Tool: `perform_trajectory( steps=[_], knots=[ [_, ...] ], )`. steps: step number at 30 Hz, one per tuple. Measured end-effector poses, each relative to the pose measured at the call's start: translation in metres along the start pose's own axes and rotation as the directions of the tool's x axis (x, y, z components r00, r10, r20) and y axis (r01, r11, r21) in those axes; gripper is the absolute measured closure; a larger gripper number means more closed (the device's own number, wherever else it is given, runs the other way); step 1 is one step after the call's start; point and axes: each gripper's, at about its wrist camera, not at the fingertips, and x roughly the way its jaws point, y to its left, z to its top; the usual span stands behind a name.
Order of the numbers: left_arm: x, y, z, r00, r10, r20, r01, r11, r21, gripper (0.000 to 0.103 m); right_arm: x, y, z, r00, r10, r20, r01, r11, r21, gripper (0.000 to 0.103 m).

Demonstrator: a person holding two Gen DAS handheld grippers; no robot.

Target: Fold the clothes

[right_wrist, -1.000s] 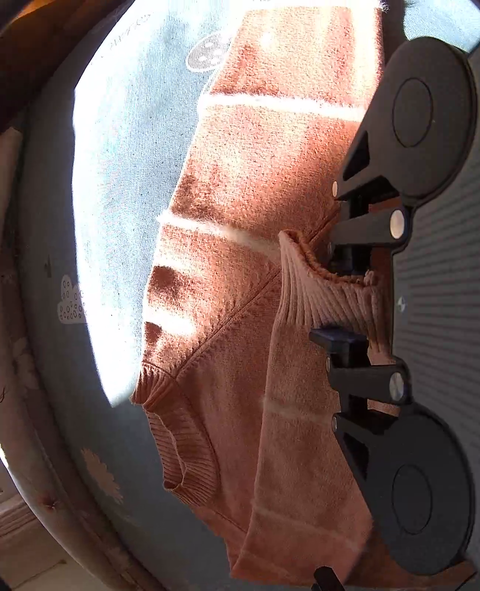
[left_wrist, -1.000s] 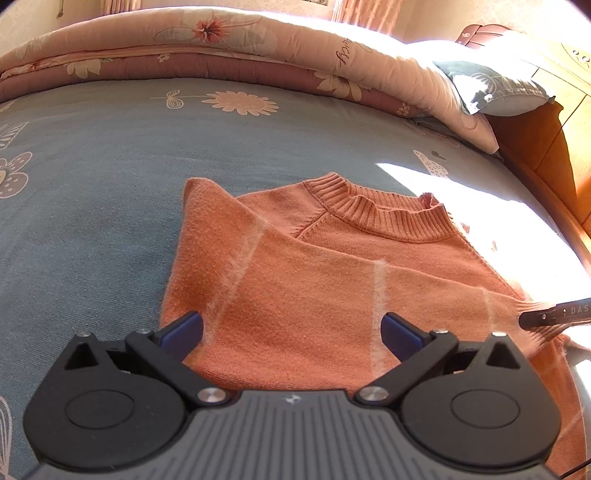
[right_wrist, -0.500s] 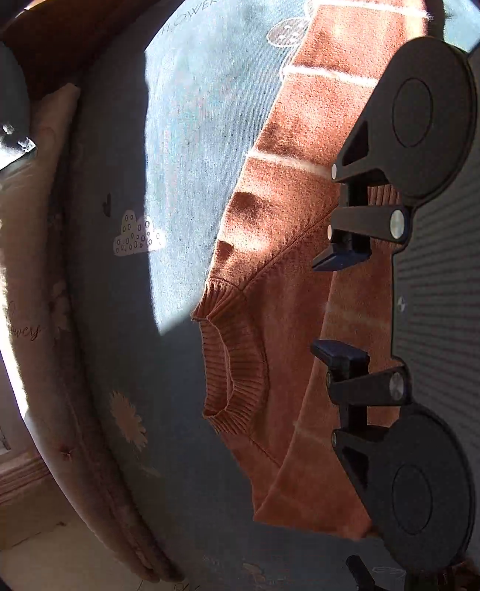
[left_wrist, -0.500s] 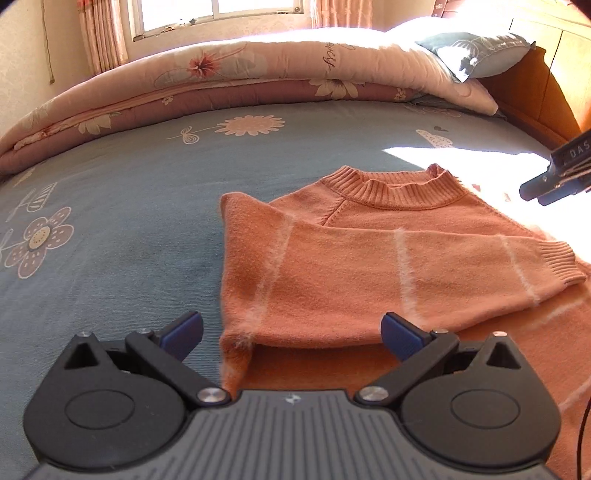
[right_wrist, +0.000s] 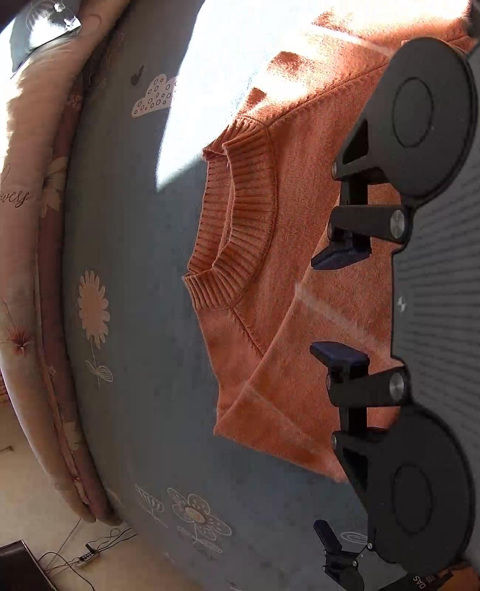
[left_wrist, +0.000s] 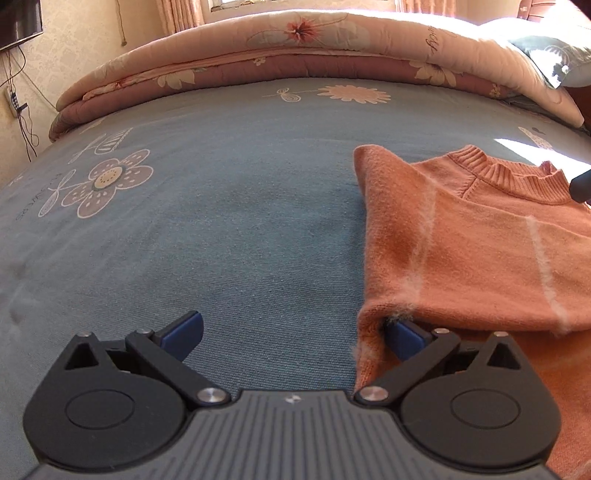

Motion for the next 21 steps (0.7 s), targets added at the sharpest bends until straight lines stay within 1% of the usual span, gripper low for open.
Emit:
perform_trajectory(
  steps=[2, 3, 6, 8, 11, 12, 13, 14, 15, 17, 18, 21],
  knots=[
    [0.007, 0.013, 0.001, 0.999, -0.045, -0.020, 0.043, 0.997, -0.067, 0.000, 0.001, 0.007, 0.006, 1.000, 0.006, -0.005, -0.006, 1.000, -0.026, 0.055],
    [0.008, 0.015, 0.001, 0.998, -0.055, -0.019, 0.053, 0.996, -0.072, 0.000, 0.002, 0.011, 0.010, 1.000, 0.014, -0.009, -0.014, 0.999, -0.037, 0.055],
    [0.006, 0.015, -0.001, 0.998, -0.067, -0.008, 0.066, 0.997, -0.046, 0.000, 0.010, 0.021, 0.023, 0.998, 0.063, -0.025, -0.065, 0.996, -0.063, 0.055],
    [0.005, 0.018, -0.002, 0.996, -0.085, -0.005, 0.084, 0.995, -0.062, 0.000, 0.017, 0.032, 0.034, 0.994, 0.102, -0.031, -0.104, 0.990, -0.099, 0.056],
    [0.005, 0.019, -0.001, 0.996, -0.090, -0.005, 0.089, 0.993, -0.083, 0.000, 0.036, 0.053, 0.057, 0.984, 0.171, -0.050, -0.177, 0.968, -0.180, 0.056],
    [0.004, 0.018, -0.001, 0.996, -0.090, -0.004, 0.090, 0.992, -0.086, 0.000, 0.045, 0.061, 0.065, 0.979, 0.190, -0.073, -0.201, 0.958, -0.204, 0.056],
    [0.003, 0.019, -0.002, 0.996, -0.090, -0.001, 0.090, 0.992, -0.088, 0.000, 0.053, 0.068, 0.071, 0.973, 0.207, -0.100, -0.224, 0.950, -0.219, 0.057],
    [0.002, 0.020, -0.002, 0.996, -0.090, 0.004, 0.090, 0.992, -0.090, 0.000, 0.060, 0.077, 0.077, 0.966, 0.225, -0.127, -0.250, 0.939, -0.236, 0.060],
    [0.001, 0.021, -0.003, 0.996, -0.090, 0.009, 0.090, 0.992, -0.091, 0.000, 0.067, 0.087, 0.079, 0.958, 0.241, -0.154, -0.274, 0.926, -0.259, 0.069],
    [-0.002, 0.023, -0.004, 0.996, -0.089, 0.018, 0.091, 0.992, -0.093, 0.000, 0.078, 0.105, 0.075, 0.947, 0.245, -0.206, -0.301, 0.900, -0.314, 0.077],
    [-0.003, 0.024, -0.005, 0.996, -0.089, 0.023, 0.091, 0.991, -0.094, 0.000, 0.084, 0.112, 0.071, 0.944, 0.239, -0.227, -0.307, 0.890, -0.337, 0.077],
    [-0.006, 0.026, -0.007, 0.995, -0.088, 0.037, 0.092, 0.991, -0.098, 0.000, 0.106, 0.123, 0.054, 0.950, 0.179, -0.257, -0.270, 0.883, -0.383, 0.078]
  ],
)
